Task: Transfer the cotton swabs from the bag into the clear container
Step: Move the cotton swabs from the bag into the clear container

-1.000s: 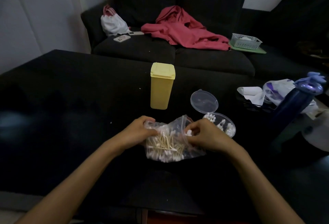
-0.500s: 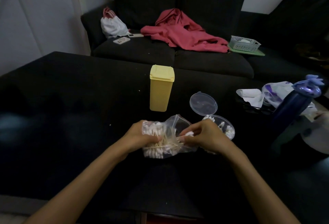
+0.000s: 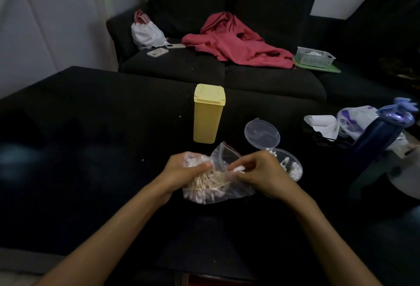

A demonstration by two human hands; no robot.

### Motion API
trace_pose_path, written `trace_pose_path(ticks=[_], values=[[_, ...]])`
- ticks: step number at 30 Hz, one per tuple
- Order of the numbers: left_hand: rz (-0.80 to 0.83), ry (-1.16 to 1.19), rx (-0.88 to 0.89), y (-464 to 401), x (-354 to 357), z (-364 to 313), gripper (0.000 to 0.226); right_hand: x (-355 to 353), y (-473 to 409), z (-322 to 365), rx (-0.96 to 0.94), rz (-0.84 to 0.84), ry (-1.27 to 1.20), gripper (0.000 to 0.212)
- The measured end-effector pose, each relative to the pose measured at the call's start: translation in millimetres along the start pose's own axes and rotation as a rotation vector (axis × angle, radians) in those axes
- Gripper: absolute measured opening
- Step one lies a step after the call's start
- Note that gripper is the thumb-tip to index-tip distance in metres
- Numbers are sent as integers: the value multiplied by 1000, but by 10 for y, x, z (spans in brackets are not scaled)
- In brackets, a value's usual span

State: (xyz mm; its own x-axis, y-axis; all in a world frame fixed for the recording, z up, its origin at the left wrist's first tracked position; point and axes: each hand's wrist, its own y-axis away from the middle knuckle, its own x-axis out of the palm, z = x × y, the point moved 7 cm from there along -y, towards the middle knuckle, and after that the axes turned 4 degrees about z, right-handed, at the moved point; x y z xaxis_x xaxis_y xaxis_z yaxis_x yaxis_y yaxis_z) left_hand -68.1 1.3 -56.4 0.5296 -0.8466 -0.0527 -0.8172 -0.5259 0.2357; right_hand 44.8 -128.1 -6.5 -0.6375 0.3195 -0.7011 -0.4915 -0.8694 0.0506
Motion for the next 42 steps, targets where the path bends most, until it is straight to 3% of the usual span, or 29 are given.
trace_pose_path(ticks=[7, 10, 18, 24, 26, 29, 33, 38, 42], values=[[-25, -94, 72, -33, 7, -94, 23, -87, 38, 39, -11, 30, 12, 12], [-26, -195, 137, -38, -58, -162, 24, -241, 55, -45, 77, -24, -142, 9], [13, -109, 39, -60, -80, -60, 24, -218, 61, -97, 109, -24, -343, 12], [-105, -243, 9, -123, -250, 11, 24, -347, 73, -172, 116, -95, -371, 18], [-164, -377, -11, -116, -338, 10, 38, -413, 74, -227, 138, -133, -387, 18], [-237, -482, -42, -116, -401, -9, 86, -511, 87, -266, 149, -184, -436, 17], [-328, -538, 36, -49, -378, -179, 103, -669, 144, -290, 175, -242, -462, 12], [-301, -856, 277, 56, -165, -510, 86, -878, 244, -436, 228, -323, -567, 18], [-337, -880, 451, 155, 34, -805, 45, -1002, 311, -561, 269, -365, -646, 17]])
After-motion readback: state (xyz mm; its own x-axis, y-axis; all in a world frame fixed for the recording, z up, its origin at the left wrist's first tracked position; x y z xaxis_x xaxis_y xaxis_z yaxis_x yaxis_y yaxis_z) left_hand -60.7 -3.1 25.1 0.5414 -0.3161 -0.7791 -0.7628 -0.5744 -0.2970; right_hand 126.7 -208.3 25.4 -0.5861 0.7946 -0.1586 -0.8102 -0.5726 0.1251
